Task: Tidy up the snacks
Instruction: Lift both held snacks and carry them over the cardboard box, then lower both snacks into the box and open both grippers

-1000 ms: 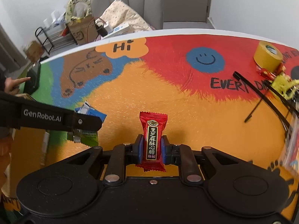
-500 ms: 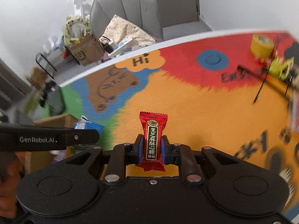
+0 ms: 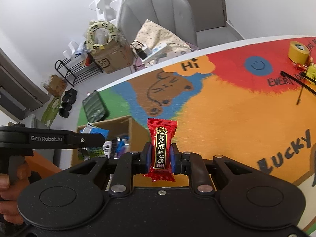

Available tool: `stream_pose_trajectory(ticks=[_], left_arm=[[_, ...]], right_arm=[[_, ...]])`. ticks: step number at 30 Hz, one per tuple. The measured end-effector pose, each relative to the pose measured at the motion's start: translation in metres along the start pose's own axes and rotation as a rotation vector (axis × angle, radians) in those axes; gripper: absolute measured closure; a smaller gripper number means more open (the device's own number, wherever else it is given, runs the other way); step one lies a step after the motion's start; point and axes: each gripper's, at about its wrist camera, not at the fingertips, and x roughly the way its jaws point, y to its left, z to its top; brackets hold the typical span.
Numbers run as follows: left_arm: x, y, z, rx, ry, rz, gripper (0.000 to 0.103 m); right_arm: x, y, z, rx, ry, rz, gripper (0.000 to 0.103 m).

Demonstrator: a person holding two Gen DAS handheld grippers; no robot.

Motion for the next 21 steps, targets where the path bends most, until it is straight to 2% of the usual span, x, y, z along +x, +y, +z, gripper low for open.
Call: stream_pose_trajectory(ticks=[13, 18, 21], left_arm=[[-0.010, 0.064, -0.007, -0.084, -0.021, 0.037, 0.079], [-0.009, 0.076, -0.005, -0.105, -0.010, 0.053, 0.065], [-0.015, 0.081, -0.005, -0.106, -0.018, 0.065, 0.062]], right_arm=[[0.018, 0.047, -0.008, -0.031, -0.002, 0.016, 0.085], [0.027, 0.064, -0.006, -0.044, 0.001, 0.021, 0.085], [0.033, 0.070, -0.004, -0.051, 0.001, 0.022, 0.085]])
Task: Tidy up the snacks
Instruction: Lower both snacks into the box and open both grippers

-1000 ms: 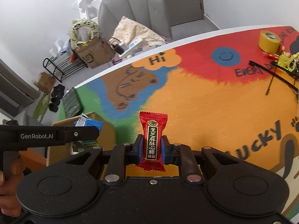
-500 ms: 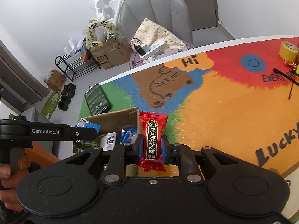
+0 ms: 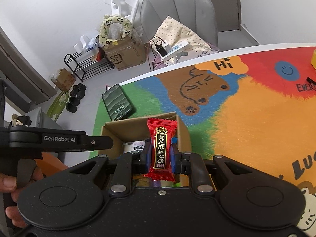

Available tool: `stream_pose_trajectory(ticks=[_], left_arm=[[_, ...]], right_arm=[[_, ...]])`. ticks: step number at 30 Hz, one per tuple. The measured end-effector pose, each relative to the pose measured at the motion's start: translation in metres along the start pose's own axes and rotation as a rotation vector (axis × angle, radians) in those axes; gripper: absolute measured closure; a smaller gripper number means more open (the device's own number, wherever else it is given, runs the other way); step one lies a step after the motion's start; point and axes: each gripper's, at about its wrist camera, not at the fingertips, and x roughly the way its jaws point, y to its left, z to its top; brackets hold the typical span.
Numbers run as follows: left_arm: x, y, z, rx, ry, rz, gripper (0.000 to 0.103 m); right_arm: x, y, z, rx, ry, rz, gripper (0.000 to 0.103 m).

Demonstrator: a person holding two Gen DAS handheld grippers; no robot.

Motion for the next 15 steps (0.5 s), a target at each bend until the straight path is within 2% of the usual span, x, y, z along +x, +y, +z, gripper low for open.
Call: stream_pose_trajectory(ticks=[6, 8, 10, 12, 15], left_arm=[[-0.010, 0.012, 0.004, -0.002, -0.006, 0.021, 0.054], [-0.013, 0.015, 0.006, -0.005, -0.010, 0.024, 0.051], [-0.016, 0.017, 0.007, -0.003, -0.016, 0.030, 0.045], [-0.019, 0.018, 0.007, 0.000, -0.021, 0.035, 0.041], [-0.023, 0.017, 0.005, 0.007, -0.027, 0.037, 0.030]], right_arm=[[0.005, 0.010, 0.008, -0.015, -0.007, -0.005, 0.085], [0.008, 0.012, 0.011, -0.022, 0.003, -0.006, 0.077], [0.010, 0.012, 0.013, -0.022, 0.000, -0.035, 0.070], [0.007, 0.010, 0.013, -0.016, 0.001, -0.032, 0.070], [0.002, 0.005, 0.010, -0.006, 0.002, -0.046, 0.070]])
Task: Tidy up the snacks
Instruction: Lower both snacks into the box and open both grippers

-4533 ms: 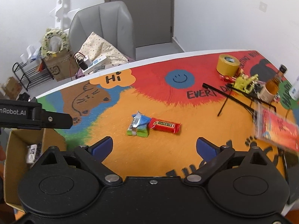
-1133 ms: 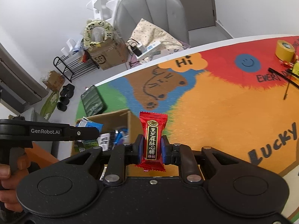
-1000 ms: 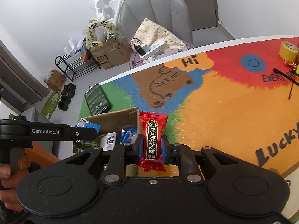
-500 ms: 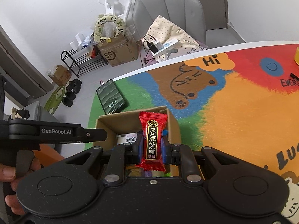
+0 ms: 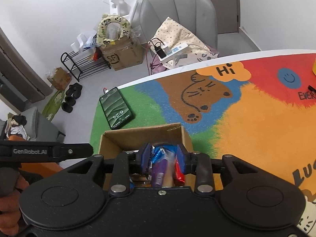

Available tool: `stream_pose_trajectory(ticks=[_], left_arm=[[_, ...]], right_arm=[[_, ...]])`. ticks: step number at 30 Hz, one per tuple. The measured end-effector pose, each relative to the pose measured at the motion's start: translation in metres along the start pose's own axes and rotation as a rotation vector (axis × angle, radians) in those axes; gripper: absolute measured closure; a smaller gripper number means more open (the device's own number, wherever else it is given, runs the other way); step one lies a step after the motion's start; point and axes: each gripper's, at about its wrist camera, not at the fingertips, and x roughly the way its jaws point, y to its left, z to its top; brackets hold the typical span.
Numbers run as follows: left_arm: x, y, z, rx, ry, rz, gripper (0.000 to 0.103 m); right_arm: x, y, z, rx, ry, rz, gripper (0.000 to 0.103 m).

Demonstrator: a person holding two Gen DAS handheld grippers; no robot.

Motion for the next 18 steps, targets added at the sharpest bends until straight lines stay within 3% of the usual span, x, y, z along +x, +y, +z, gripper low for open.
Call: stream_pose_trajectory(ticks=[3, 6, 10, 18], left_arm=[[-0.003, -0.001, -0.002, 0.008, -0.003, 0.001, 0.023], [-0.007, -0.005, -0.005, 0.031, -0.004, -0.002, 0.018], [-0.015, -0.008, -0.009, 0.055, -0.004, -0.010, 0.013], [-0.031, -0.020, -0.017, 0.176, -0.020, -0.054, 0.007]], right_arm=[[-0.009, -0.008, -0.005, 0.020, 0.007, -0.013, 0.069], [-0.023, -0.015, -0.009, 0.039, 0.001, -0.029, 0.061], [-0.043, -0.022, -0.017, 0.063, -0.013, -0.074, 0.057], [-0.084, -0.027, -0.050, 0.177, -0.113, -0.167, 0.048]])
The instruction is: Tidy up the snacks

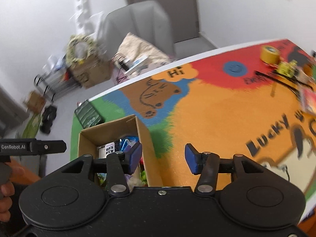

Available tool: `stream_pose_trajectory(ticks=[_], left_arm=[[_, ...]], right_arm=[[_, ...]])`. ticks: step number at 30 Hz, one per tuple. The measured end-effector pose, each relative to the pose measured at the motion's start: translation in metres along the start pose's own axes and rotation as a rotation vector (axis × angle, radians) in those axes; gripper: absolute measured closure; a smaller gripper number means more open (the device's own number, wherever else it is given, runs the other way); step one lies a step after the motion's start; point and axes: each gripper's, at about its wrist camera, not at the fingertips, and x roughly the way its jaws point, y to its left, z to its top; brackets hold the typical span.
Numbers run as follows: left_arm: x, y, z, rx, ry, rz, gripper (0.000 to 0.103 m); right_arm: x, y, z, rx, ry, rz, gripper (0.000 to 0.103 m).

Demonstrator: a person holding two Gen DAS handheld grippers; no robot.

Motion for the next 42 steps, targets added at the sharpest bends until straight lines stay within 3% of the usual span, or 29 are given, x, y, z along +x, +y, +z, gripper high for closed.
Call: stream_pose_trajectory(ticks=[16, 27, 42], left_arm=[[-0.053, -0.012, -0.034, 0.219, -0.069, -0.110, 0.004], [-0.079, 0.002, -0.056, 0.270, -0.084, -0.119, 0.004], [-0.105, 0.014, -0.091, 0.298, -0.090, -0.121, 0.004]], right_arm=[[-0.087, 0.000, -0.070, 0.165, -0.178, -0.143, 0.010], [-0.116, 0.014, -0.103, 0.199, -0.207, -0.181, 0.000], [-0.132, 0.036, -0.130, 0.228, -0.199, -0.207, 0.000]])
